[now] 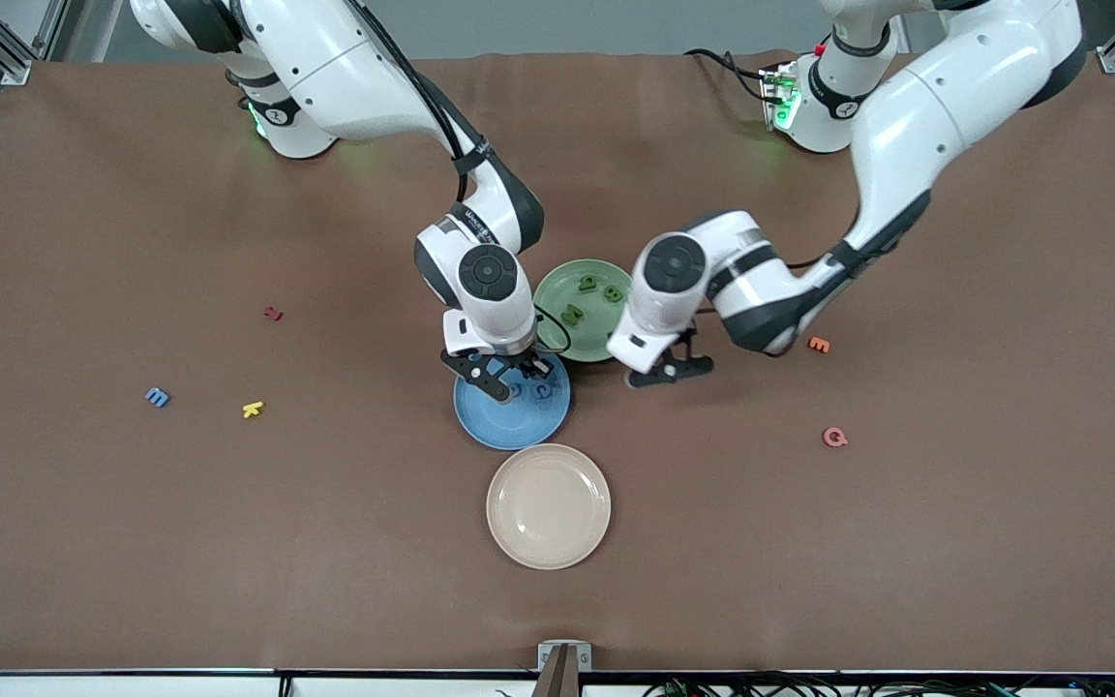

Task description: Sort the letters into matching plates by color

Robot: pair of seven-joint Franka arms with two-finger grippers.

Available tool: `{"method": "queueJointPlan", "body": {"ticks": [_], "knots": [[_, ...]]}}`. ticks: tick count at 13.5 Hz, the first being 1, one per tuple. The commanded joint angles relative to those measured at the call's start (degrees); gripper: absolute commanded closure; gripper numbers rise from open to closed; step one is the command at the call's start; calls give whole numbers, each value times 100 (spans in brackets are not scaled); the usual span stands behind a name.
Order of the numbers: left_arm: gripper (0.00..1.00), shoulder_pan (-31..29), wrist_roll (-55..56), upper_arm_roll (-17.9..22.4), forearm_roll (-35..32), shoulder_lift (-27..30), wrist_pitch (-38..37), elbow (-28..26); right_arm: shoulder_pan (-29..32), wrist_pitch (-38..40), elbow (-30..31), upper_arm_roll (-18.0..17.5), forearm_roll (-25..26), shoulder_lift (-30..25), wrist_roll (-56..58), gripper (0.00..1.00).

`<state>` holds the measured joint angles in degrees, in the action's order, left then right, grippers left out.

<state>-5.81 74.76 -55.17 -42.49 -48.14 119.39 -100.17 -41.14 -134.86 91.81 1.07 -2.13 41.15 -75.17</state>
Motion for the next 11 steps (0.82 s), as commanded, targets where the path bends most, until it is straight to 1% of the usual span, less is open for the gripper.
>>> {"method": "queueJointPlan", "body": {"ticks": [1, 6, 8, 11], "knots": [[83, 229, 169, 32, 109, 51, -74, -29, -70, 39, -199, 60, 37, 78, -209, 0], [83, 703, 416, 111, 118, -64, -39, 15, 53, 109, -322, 78, 178, 7, -33, 0], [82, 870, 416, 278, 126, -72, 40, 24, 184, 135, -304, 78, 187, -54, 325, 0], [82, 1160, 408, 594, 118, -125, 119, 208, 439, 600, -234, 78, 178, -334, 949, 0]]}}
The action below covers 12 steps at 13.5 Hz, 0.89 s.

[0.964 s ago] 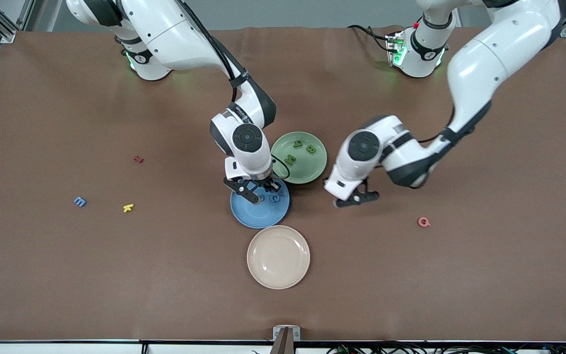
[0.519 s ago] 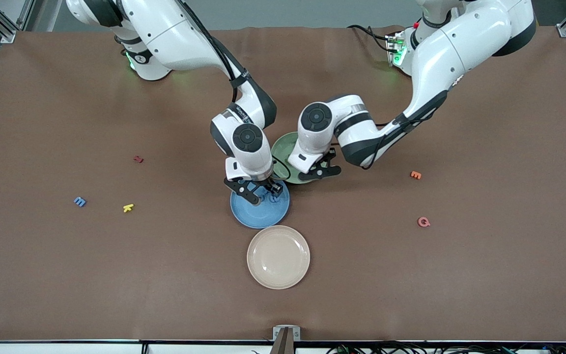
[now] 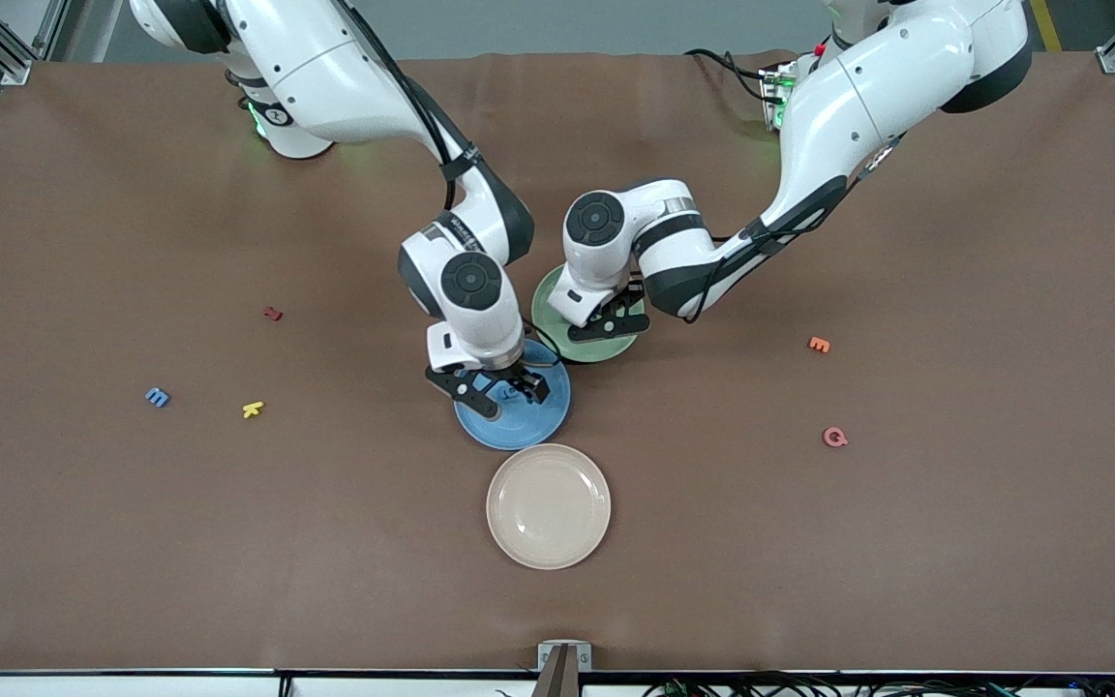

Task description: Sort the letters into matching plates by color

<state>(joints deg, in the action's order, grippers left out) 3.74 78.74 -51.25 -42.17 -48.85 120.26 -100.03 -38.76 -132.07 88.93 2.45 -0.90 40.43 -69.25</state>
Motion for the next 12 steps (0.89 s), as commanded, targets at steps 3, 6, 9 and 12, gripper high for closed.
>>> {"method": "queueJointPlan", "body": {"ticks": [3, 6, 9, 12], "knots": [[81, 311, 19, 344, 86, -80, 207, 265, 587, 366, 650, -60, 55, -833, 1226, 0], [51, 312, -7, 362, 86, -80, 225, 265, 1062, 340, 1441, -60, 55, -1528, 2219, 0], [1, 277, -95, 362, 86, -63, 217, 256, 1720, 296, 2206, -60, 55, -2187, 3388, 0], [1, 250, -78, 353, 86, -19, 208, 256, 2326, 287, 2698, -60, 55, -2653, 4398, 0]]}}
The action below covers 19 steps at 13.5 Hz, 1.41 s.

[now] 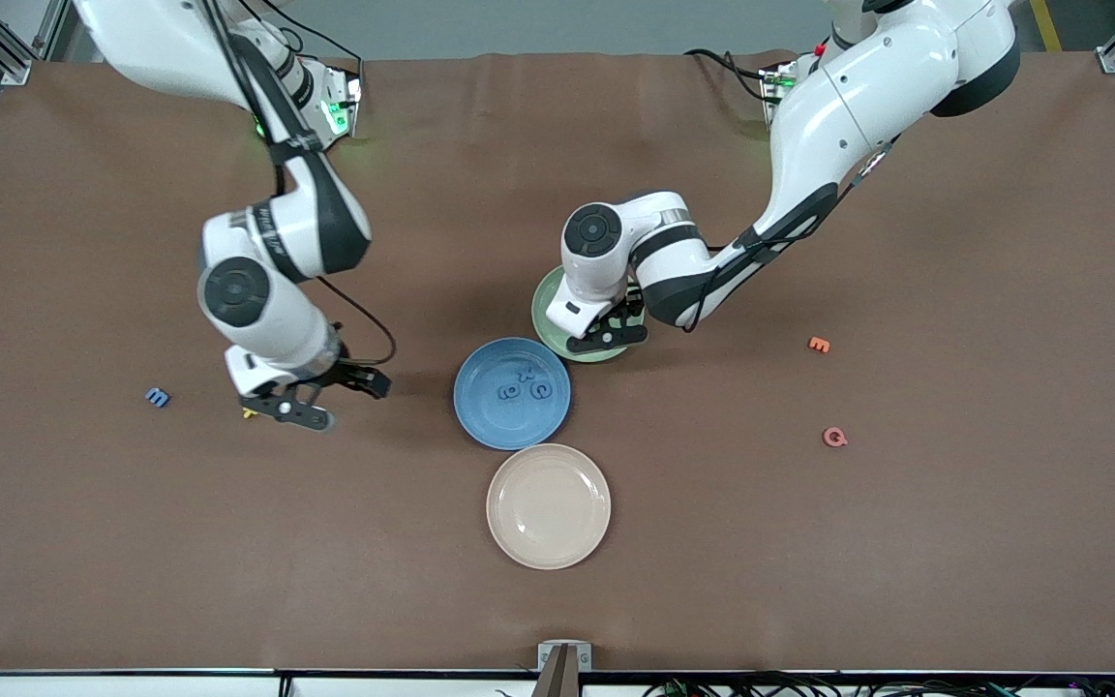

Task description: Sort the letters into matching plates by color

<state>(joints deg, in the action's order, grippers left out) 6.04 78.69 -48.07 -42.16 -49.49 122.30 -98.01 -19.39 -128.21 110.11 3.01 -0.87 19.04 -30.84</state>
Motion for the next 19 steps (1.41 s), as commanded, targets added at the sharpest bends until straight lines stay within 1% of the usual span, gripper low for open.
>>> {"method": "queueJointPlan", "body": {"ticks": [1, 4, 6, 7, 9, 10, 12, 13, 15, 17, 19], "knots": [[1, -23, -73, 35, 85, 53, 4, 62, 662, -160, 712, -117, 52, -611, 1049, 0], [1, -137, -178, 35, 77, 71, 4, 115, 1462, -458, 1038, -117, 52, -700, 2403, 0], [1, -261, -353, 17, 85, 80, 4, 141, 2121, -879, 1214, -125, 52, -647, 3562, 0], [1, -305, -406, 17, 85, 106, 4, 168, 2402, -1020, 1215, -126, 52, -612, 4020, 0], [1, -357, -616, 52, 103, 150, 13, 212, 2764, -1275, 1188, -126, 52, -428, 4716, 0], [1, -497, -844, 52, 251, 159, 22, 212, 2922, -1459, 1180, -126, 52, -305, 4997, 0], [1, -639, -1441, 148, 890, 377, 127, 212, 3099, -1732, 1127, -126, 43, -16, 5412, 0], [1, -613, -1835, 419, 1346, 579, 153, 203, 3134, -1742, 1057, -126, 43, 108, 5492, 0], [1, -569, -2661, 789, 2251, 948, 154, 168, 3152, -1751, 925, -117, 43, 371, 5501, 0], [1, -385, -3462, 1429, 3131, 1378, 154, 142, 3187, -1751, 846, -117, 52, 565, 5510, 0], [1, -104, -4165, 2132, 3782, 1730, 128, 89, 3275, -1803, 793, -117, 52, 741, 5606, 0]]}}
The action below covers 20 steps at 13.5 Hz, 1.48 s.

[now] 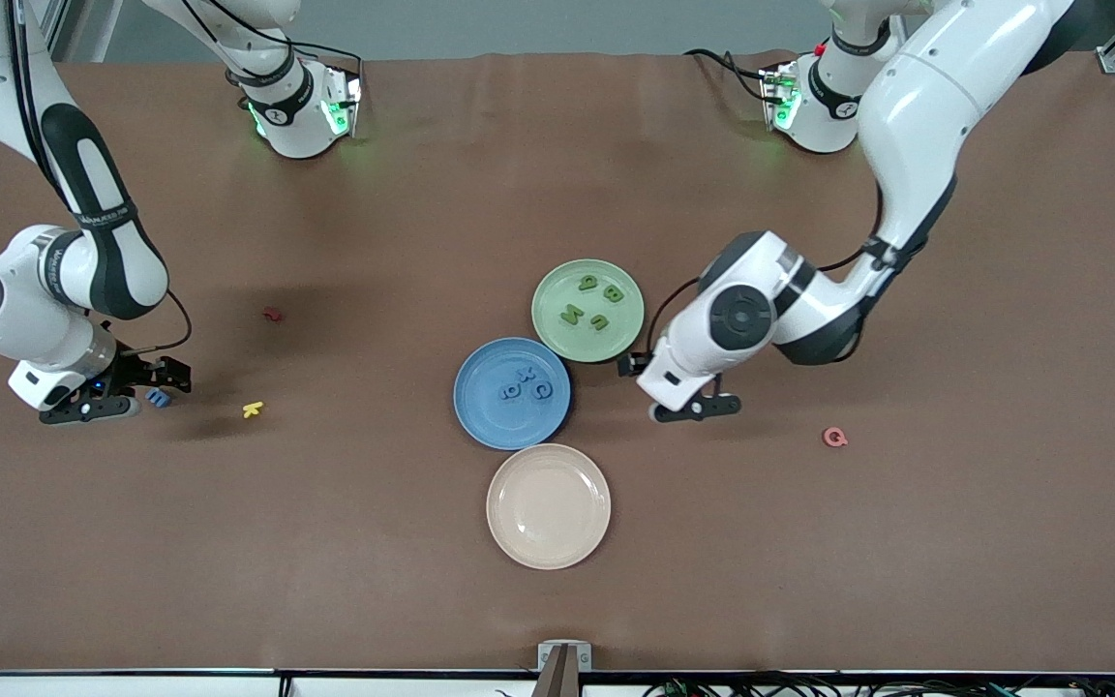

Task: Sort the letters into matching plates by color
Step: 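Grasp the blue E with the right gripper while the left gripper withdraws, then carry the blue E with the right gripper toward the blue plate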

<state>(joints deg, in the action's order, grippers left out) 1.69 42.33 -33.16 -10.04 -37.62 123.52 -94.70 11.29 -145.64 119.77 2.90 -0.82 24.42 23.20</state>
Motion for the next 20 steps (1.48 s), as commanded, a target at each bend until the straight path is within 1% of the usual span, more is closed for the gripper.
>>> {"method": "queueJointPlan", "body": {"ticks": [1, 2, 3, 6, 7, 9, 10, 12, 14, 16, 17, 18, 20], "knots": [[1, 497, -838, 1018, 852, 702, -3, -303, 241, -192, -174, -105, 47, 274, 342, 0], [1, 638, -1136, 1353, 1072, 886, -30, -416, 346, -289, -182, -105, 47, 353, 491, 0], [1, 675, -1366, 1565, 1170, 1036, -47, -531, 391, -333, -182, -105, 47, 423, 597, 0], [1, 640, -1859, 2031, 1285, 1501, -178, -786, 400, -404, -182, -105, 55, 520, 633, 0], [1, 640, -2226, 2250, 1320, 1660, -397, -804, 391, -421, -191, -105, 55, 555, 668, 0], [1, 692, -3051, 2838, 1722, 1897, -775, -795, 426, -422, -287, -105, 56, 660, 887, 3], [1, 701, -3316, 3033, 1742, 2020, -881, -795, 487, -421, -358, -105, 55, 739, 1071, 5], [1, 710, -3634, 3402, 1751, 2214, -1066, -752, 523, -421, -463, -105, 55, 845, 1414, 5], [1, 640, -3679, 3544, 1742, 2390, -1155, -699, 567, -421, -490, -105, 47, 872, 1861, 5], [1, 605, -3697, 3702, 1699, 2478, -1443, -358, 567, -413, -490, -105, 47, 907, 1960, 10], [1, 492, -3801, 3711, 1690, 2600, -1610, -252, 558, -395, -490, -105, 47, 907, 1969, 13], [1, 282, -4003, 3703, 1698, 2845, -1655, -259, 558, -360, -490, -105, 55, 898, 1995, 16], [1, 157, -4232, 3720, 1698, 3232, -1874, -268, 558, -334, -481, -105, 47, 898, 2118, 22]]}}
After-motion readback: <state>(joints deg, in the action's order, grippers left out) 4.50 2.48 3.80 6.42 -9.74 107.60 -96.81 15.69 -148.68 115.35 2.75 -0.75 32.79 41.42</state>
